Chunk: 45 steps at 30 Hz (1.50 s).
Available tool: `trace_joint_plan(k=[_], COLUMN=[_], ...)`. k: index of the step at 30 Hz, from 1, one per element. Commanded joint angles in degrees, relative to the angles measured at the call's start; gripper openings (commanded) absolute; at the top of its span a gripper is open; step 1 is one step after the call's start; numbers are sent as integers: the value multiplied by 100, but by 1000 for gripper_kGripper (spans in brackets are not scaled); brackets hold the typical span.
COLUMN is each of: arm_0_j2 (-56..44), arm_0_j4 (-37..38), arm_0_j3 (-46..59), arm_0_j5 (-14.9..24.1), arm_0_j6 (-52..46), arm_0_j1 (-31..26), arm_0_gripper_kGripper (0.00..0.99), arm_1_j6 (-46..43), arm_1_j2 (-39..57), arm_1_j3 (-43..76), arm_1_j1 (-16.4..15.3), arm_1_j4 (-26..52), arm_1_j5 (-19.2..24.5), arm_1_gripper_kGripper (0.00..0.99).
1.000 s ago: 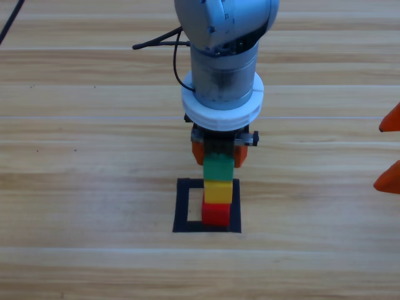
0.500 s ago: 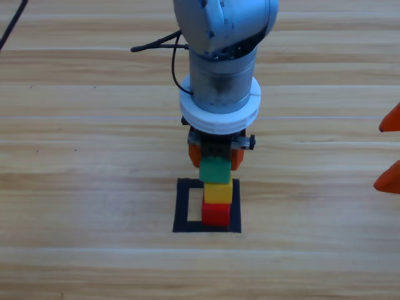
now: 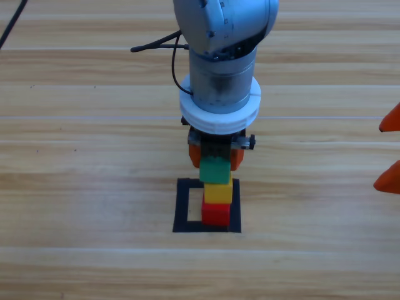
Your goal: Stack the blocks in the rectangular block: red at the bottom, yellow in the middle, green on top
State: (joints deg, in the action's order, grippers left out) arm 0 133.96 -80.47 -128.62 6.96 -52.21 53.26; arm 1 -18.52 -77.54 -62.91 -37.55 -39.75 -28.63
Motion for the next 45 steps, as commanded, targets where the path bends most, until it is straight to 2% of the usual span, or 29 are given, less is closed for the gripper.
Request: trace_joint_plan(k=[1,39,40,41,42,43,45], arm_0_j2=[236,351,307,263,201,131,-1], arm_0_j4=[-21,-12,-12,-12,-21,-30,-30], arm_0_j3=[-40,-154,-154,-154,-154,-93,-5], arm_0_j5=[33,51,51,51,51,60,68], arm_0_j6=[-35,-70,-70,-79,-88,-123,-132], arm_0_j1=[105,114,114,105,114,114,105], arm_0_gripper_kGripper=[0,15,138,341,627,813,971], arm_1_j6=[-2,-11,-20,-20,-20,-20,-20], arm_1_j2=[-24,-7,-7,-7,-7,-7,-7], arm_1_j3=[174,174,174,183,174,174,183], arm_1_j1=[142,142,142,142,142,142,142], arm_1_j4=[72,72,72,72,72,72,72], arm_1_j5=[-55,-55,-55,-55,-46,-55,-55], arm_1_gripper_kGripper=[986,986,986,986,986,986,986])
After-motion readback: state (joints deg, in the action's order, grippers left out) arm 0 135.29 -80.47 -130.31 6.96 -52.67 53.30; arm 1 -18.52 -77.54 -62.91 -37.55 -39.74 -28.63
